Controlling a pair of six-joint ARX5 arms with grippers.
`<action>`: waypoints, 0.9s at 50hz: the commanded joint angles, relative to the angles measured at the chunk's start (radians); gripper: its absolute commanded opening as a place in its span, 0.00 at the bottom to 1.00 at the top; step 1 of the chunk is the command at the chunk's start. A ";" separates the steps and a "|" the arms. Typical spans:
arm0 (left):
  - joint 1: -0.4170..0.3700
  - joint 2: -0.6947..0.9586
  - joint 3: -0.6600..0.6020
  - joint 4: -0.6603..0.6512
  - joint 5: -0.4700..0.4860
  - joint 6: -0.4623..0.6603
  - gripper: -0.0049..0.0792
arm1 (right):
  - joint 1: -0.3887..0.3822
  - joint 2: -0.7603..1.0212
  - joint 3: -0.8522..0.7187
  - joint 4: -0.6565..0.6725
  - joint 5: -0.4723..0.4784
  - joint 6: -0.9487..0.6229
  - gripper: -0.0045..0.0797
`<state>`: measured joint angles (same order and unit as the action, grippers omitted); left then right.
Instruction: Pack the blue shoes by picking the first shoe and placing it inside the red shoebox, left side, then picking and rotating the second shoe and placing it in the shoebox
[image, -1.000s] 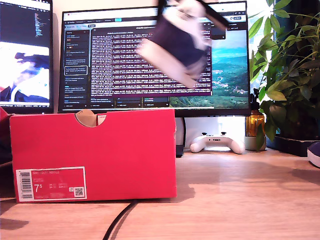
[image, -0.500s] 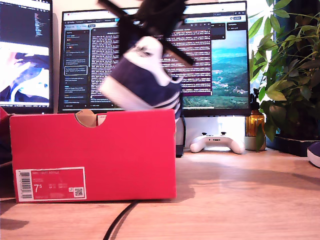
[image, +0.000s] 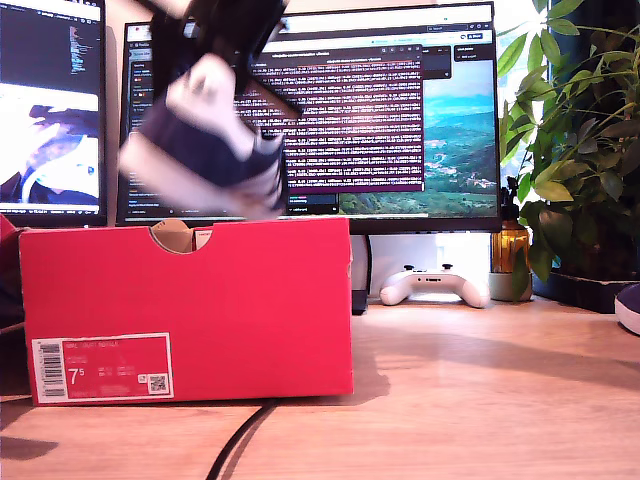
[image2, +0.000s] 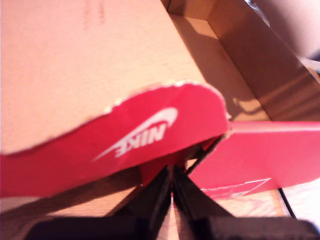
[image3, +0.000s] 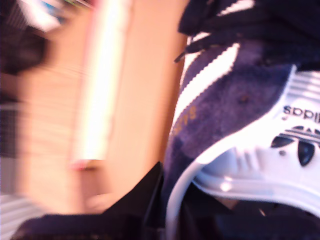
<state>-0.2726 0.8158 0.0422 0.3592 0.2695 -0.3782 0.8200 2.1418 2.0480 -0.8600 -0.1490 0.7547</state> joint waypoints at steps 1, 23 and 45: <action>-0.003 0.003 -0.023 0.004 0.003 0.011 0.03 | 0.005 0.012 0.017 0.017 0.010 -0.011 0.04; -0.003 0.003 -0.023 0.005 0.003 0.011 0.03 | 0.018 0.113 0.017 0.072 0.047 -0.011 0.04; -0.003 0.003 -0.023 0.002 0.003 0.011 0.03 | 0.038 0.200 0.017 0.146 0.057 0.025 0.04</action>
<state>-0.2726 0.8158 0.0418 0.3576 0.2695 -0.3782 0.8509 2.3253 2.0476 -0.7464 -0.0845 0.7647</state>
